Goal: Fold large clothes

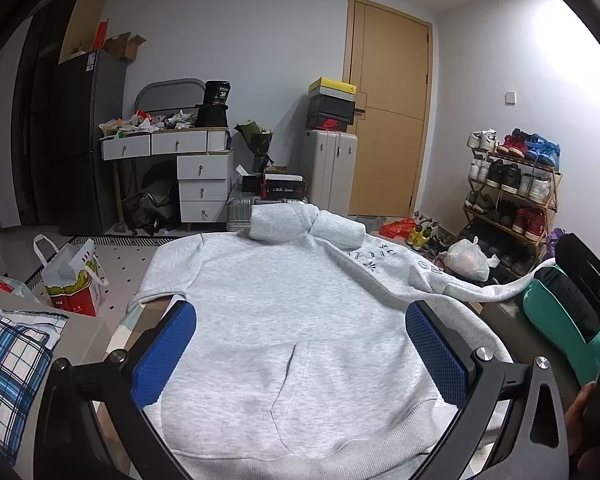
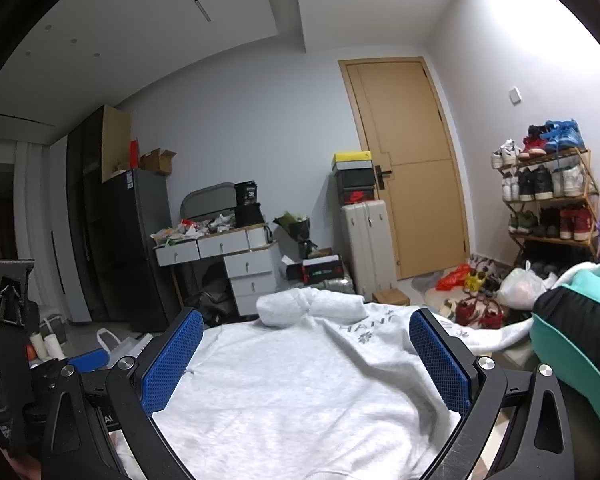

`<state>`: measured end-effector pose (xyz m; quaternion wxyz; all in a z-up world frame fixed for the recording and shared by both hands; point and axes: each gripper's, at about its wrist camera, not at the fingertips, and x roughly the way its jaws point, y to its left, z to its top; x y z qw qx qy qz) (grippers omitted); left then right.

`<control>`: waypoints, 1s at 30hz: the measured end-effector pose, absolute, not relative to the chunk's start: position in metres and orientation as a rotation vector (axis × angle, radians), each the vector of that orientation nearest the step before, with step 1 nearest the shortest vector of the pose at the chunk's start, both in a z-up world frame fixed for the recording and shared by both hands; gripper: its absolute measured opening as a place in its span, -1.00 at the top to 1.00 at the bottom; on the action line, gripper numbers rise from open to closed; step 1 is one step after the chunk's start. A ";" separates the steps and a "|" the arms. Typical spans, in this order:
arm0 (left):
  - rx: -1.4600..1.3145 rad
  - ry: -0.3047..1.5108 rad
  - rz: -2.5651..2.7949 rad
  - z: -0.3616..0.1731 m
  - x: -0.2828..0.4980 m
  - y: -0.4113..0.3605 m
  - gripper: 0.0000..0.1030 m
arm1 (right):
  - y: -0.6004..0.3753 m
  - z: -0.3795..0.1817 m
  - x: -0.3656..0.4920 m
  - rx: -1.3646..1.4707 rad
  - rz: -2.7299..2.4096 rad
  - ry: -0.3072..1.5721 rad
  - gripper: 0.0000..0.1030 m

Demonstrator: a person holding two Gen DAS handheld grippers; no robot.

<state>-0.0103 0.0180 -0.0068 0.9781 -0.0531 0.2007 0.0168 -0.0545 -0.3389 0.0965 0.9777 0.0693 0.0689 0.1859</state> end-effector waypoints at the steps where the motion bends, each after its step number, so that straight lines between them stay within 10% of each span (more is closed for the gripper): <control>1: -0.107 0.404 0.034 -0.007 -0.010 0.018 -0.98 | -0.338 0.096 -0.055 0.134 0.374 0.137 -1.00; 30: -0.083 0.418 0.036 -0.009 -0.009 0.015 -0.98 | -0.331 0.093 -0.050 0.102 0.371 0.168 -1.00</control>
